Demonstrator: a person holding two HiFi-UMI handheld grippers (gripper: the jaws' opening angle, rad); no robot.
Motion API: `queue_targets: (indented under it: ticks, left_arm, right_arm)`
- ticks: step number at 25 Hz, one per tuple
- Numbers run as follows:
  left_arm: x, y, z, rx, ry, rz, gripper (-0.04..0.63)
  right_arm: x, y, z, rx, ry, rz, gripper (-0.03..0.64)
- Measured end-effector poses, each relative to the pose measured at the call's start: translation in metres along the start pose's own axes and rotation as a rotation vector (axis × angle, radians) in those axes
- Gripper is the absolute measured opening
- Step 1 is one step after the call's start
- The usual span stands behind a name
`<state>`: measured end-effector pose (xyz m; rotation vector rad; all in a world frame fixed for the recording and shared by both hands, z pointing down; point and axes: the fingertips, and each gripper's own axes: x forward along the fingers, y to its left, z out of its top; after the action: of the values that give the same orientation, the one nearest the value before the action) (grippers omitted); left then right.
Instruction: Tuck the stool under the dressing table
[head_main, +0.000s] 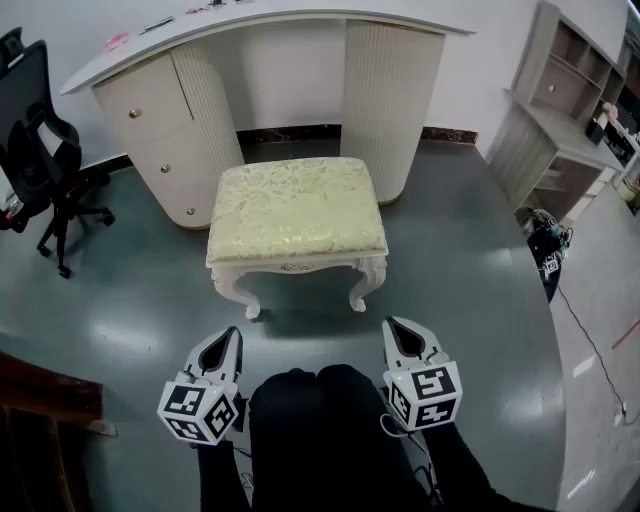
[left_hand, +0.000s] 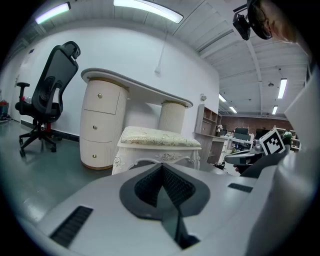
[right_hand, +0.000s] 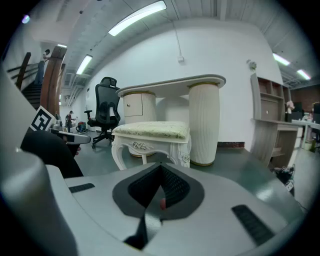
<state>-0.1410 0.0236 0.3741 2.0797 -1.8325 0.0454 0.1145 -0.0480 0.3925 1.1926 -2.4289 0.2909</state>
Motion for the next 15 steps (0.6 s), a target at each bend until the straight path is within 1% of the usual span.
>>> queue_targets:
  ticks: [10, 12, 15]
  left_arm:
    - [0.004, 0.008, -0.004, -0.014, 0.004, -0.003, 0.008]
    - [0.008, 0.014, -0.007, -0.017, 0.002, 0.011, 0.008]
    - [0.017, 0.026, -0.012, 0.001, 0.012, 0.041, 0.008]
  right_arm:
    - [0.006, -0.005, -0.007, 0.007, 0.027, -0.014, 0.005]
    - [0.011, -0.006, -0.010, 0.020, 0.035, -0.008, 0.005]
    - [0.021, -0.008, -0.013, 0.016, 0.048, -0.022, 0.006]
